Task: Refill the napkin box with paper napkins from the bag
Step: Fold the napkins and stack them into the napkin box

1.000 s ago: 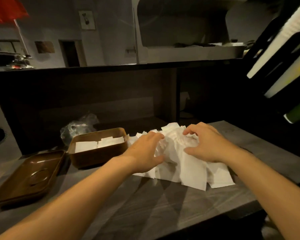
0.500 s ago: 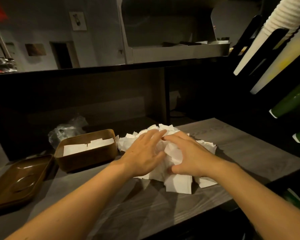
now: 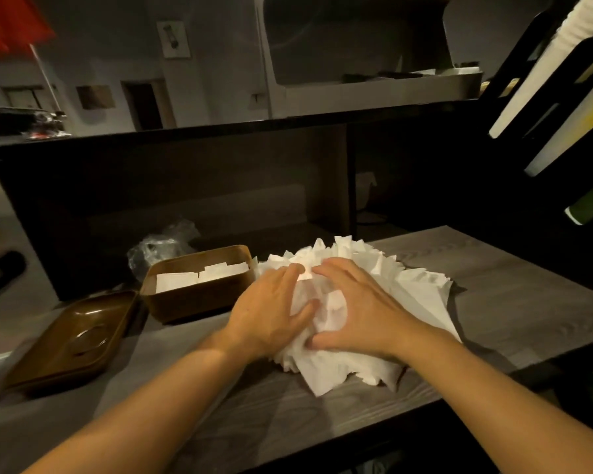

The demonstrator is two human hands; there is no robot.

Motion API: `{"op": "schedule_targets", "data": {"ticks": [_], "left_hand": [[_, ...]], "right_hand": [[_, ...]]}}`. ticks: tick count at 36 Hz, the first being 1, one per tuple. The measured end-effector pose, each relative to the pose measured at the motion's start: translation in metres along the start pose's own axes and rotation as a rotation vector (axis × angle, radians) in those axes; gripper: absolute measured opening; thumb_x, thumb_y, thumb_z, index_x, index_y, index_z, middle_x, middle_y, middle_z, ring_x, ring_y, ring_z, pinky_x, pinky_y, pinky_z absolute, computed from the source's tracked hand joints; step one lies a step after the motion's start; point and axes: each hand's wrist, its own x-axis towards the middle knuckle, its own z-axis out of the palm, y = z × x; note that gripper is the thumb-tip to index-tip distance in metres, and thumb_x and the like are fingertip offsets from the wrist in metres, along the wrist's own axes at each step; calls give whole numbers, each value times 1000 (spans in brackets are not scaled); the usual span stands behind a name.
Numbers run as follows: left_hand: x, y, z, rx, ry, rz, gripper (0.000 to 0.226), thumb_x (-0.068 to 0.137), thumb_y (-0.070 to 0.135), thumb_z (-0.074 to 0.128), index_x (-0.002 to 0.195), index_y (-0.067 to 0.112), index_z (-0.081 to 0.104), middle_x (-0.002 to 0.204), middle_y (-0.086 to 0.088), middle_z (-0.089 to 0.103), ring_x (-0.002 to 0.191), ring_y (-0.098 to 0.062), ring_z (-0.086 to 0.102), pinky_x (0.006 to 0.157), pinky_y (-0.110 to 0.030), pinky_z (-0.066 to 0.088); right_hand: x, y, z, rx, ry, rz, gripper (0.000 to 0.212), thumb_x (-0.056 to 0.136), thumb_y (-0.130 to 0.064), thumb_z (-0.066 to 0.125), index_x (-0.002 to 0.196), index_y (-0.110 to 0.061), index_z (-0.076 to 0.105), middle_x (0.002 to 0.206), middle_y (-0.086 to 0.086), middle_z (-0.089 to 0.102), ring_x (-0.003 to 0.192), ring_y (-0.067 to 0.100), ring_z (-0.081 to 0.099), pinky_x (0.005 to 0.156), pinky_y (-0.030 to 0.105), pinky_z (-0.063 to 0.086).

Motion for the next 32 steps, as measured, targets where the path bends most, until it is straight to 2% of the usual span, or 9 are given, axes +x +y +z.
{"op": "schedule_targets", "data": {"ticks": [5, 10, 13, 16, 19, 21, 24, 27, 32], "left_hand": [[-17, -19, -5, 100, 61, -68, 26, 97, 56, 48, 97, 30, 50, 98, 13, 50, 91, -8, 48, 79, -26, 48], [-29, -26, -3, -97, 171, -47, 17, 101, 35, 54, 115, 26, 53, 109, 11, 56, 99, -8, 56, 85, -28, 56], [-31, -28, -2, -118, 249, -69, 13, 102, 29, 55, 113, 23, 55, 110, 9, 57, 101, -8, 54, 90, -30, 55], [-31, -26, -2, -185, 312, -135, 19, 100, 28, 58, 116, 21, 52, 104, 11, 50, 93, -8, 51, 84, -23, 52], [-31, -23, -3, -151, 407, 12, 19, 93, 15, 68, 107, 18, 57, 98, 9, 52, 85, -8, 52, 76, -16, 50], [-31, -23, -3, -102, 348, 114, 14, 91, 12, 69, 99, 21, 60, 97, 10, 55, 86, -7, 52, 76, -16, 50], [-29, -25, 1, -108, 140, 153, 14, 95, 17, 62, 106, 23, 68, 104, 11, 59, 97, -4, 54, 87, -20, 52], [-29, -28, 4, -213, 86, 73, 26, 98, 10, 56, 118, 24, 66, 110, 9, 62, 104, -5, 57, 93, -28, 54], [-31, -30, -6, -405, 80, -150, 40, 95, -5, 50, 113, 30, 56, 112, 4, 62, 102, -11, 62, 89, -31, 59]], "right_hand": [[0, -3, 10, -95, -43, 46, 105, 68, -80, 70, 153, -42, 21, 160, -19, 10, 150, 9, 14, 122, 38, 26], [7, -15, 18, -257, 101, 24, 92, 68, -91, 54, 143, -40, 41, 159, -13, 20, 148, 14, 14, 122, 38, 18], [8, -11, 11, -277, 182, -12, 86, 67, -95, 37, 129, -38, 53, 141, -14, 38, 133, 12, 31, 114, 34, 29], [8, -2, -2, -45, 161, 11, 55, 88, -73, 39, 115, -34, 64, 120, -17, 50, 116, 9, 45, 101, 31, 39], [5, 3, -14, 12, 90, -26, 11, 92, -37, 66, 104, -38, 64, 110, -19, 54, 103, 0, 53, 90, 20, 46], [3, 2, -15, 22, 80, -75, 25, 83, -26, 78, 97, -40, 62, 106, -17, 53, 96, -1, 53, 81, 11, 46], [1, -6, -13, 5, 1, -102, 34, 69, -43, 85, 93, -40, 61, 101, -16, 53, 90, 4, 56, 80, 22, 52], [0, -17, -6, -179, -123, -121, 52, 64, -60, 84, 105, -42, 59, 105, -20, 48, 97, 1, 51, 84, 26, 50], [1, -26, 5, -272, -75, -194, 62, 71, -72, 71, 123, -44, 55, 111, -25, 39, 106, 3, 40, 93, 30, 47]]}}
